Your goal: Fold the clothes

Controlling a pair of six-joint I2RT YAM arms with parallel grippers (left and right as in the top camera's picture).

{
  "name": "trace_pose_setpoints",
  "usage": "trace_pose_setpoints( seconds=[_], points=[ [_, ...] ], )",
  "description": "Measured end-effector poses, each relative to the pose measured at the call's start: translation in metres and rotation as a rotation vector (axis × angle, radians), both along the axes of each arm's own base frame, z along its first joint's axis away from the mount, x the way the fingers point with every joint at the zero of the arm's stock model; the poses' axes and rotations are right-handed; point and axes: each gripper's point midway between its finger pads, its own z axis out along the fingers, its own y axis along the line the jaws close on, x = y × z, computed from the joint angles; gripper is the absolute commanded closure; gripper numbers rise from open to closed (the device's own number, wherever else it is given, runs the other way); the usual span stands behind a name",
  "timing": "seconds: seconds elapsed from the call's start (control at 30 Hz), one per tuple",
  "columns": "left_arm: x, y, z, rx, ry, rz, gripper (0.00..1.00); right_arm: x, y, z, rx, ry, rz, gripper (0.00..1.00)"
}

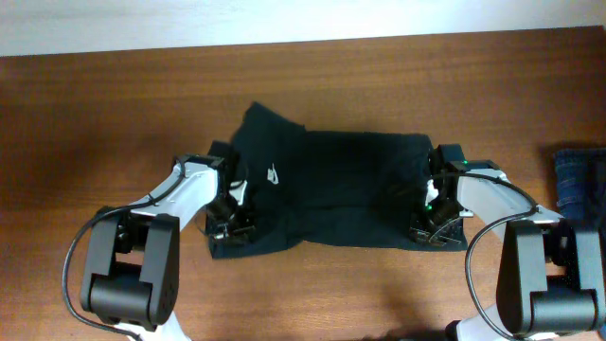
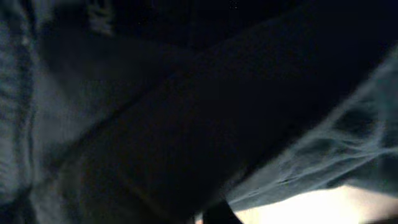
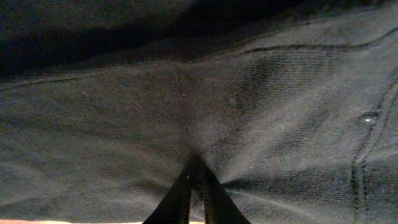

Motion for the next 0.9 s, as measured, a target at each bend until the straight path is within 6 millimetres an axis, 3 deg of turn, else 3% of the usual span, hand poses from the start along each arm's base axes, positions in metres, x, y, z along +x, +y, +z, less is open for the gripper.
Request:
trace_pose_setpoints(
  seconds=[0.2, 0.53, 0.6, 0.9],
  points=[
    [-0.019, -0.004, 0.0, -0.029, 0.084, 0.013, 0.99, 0.0, 0.002, 0.0, 0.009, 0.0, -0.005, 0.79],
    [-0.016, -0.004, 0.002, -0.019, 0.11, 0.013, 0.95, 0.001, 0.002, 0.0, 0.013, -0.004, -0.005, 0.78],
    [-0.016, -0.003, 0.003, -0.006, 0.118, 0.007, 0.94, 0.001, 0.001, 0.0, 0.008, -0.003, -0.008, 0.74],
    [-0.026, 0.021, 0.003, 0.136, 0.156, -0.042, 0.94, 0.001, -0.008, 0.0, -0.011, 0.003, -0.08, 0.73]
  ],
)
